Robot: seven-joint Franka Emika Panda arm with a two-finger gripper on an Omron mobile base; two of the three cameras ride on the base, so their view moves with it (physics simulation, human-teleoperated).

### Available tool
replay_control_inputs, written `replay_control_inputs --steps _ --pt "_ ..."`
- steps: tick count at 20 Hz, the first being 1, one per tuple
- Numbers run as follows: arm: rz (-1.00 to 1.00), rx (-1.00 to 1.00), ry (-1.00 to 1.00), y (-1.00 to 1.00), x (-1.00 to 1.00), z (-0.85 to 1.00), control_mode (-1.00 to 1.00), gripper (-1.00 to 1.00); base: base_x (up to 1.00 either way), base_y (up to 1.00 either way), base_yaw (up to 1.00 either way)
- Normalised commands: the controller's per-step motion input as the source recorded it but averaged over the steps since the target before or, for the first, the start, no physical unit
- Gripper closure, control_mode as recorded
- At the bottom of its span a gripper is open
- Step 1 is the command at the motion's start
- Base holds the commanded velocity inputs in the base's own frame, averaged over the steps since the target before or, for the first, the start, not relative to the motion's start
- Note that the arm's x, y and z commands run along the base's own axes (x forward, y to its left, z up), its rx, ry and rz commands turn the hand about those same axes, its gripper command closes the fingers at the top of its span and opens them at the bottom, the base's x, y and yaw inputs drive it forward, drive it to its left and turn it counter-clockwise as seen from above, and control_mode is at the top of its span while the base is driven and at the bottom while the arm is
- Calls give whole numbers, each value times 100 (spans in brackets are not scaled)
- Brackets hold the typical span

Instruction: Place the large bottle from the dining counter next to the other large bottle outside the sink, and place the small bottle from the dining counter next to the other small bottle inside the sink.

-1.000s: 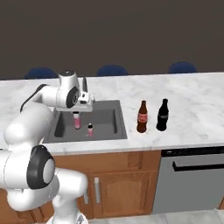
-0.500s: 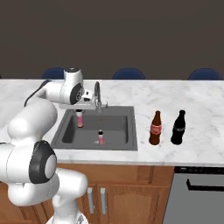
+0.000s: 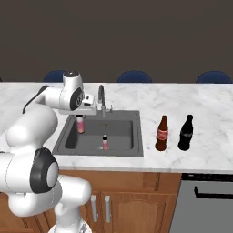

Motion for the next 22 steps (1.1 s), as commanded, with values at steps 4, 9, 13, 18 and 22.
replay_control_inputs --steps 4,9,13,18,22 --pt "0 0 0 0 0 0 100 100 0 0 0" --pt "0 0 0 0 0 0 100 100 0 0 0" --pt "0 0 0 0 0 0 -100 100 0 0 0" --pt "0 0 0 17 12 -1 -100 100 0 0 0" --pt "-2 0 -3 22 54 -33 -100 100 0 0 0"
